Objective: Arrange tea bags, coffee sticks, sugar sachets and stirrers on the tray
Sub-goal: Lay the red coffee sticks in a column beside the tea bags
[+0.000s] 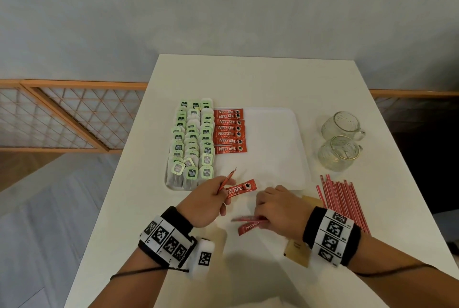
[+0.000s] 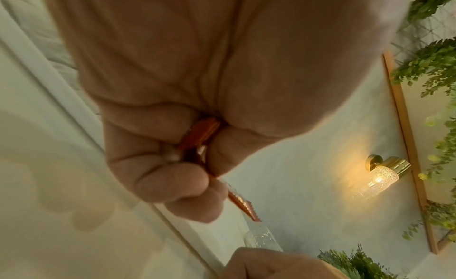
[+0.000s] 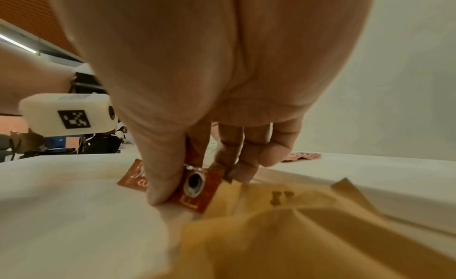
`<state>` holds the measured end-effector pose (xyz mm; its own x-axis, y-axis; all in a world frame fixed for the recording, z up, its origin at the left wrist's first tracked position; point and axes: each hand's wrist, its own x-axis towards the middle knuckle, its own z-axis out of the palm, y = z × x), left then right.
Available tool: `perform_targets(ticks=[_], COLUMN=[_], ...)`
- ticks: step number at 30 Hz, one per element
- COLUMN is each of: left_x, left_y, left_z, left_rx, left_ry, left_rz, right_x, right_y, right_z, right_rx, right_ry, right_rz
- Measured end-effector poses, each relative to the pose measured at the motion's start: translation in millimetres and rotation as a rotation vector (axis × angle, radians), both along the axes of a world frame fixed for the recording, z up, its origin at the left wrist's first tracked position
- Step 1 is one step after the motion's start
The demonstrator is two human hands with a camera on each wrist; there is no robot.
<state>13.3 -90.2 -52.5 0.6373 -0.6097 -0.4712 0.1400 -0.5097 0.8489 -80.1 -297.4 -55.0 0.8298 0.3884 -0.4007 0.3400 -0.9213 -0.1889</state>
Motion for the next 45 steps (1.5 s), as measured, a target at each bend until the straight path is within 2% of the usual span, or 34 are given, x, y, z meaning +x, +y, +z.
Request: perform_targets(ticks=[4, 9, 16, 21, 24, 27, 33, 37, 41, 45], left_x=[3, 1, 3, 3, 11, 18, 14, 15, 16, 12], left_y=[3, 5, 3, 2, 2, -1, -14, -18, -17, -13], left_z=[-3, 10, 9, 9, 1, -9, -1, 1, 1, 3], left_rx=[0.055, 0.038, -0.034, -0.11, -0.057, 0.029, 0.047, 0.026, -0.029, -0.089], left_ry=[-0.043, -0.161, -0.302, -0.286, -0.356, -0.423, -0.4, -0.394, -0.175, -0.282], left_rz=[-0.013, 0.004, -0.145, -0.116, -0.05, -0.088, -0.293, -0.237, -0.031, -0.061], right_x=[9, 20, 30, 32, 34, 35, 35, 33, 33, 33], right_y=[2, -1, 2, 1, -6, -16, -21, -23, -24, -18], right_z=[0, 9, 17, 25, 27, 27, 13, 12, 10, 11], right_rx=[0.086, 0.29, 0.472, 0.496, 0.442, 0.393, 0.376, 0.419, 0.531, 0.646], right_ry=[0.039, 0.103, 0.147, 0.147, 0.152, 0.161, 0.14, 0.118, 0.127, 0.136], right_rz=[-0.061, -0.274, -0.35, -0.363, -0.338, -0.31, -0.32, -0.371, -0.465, -0.552])
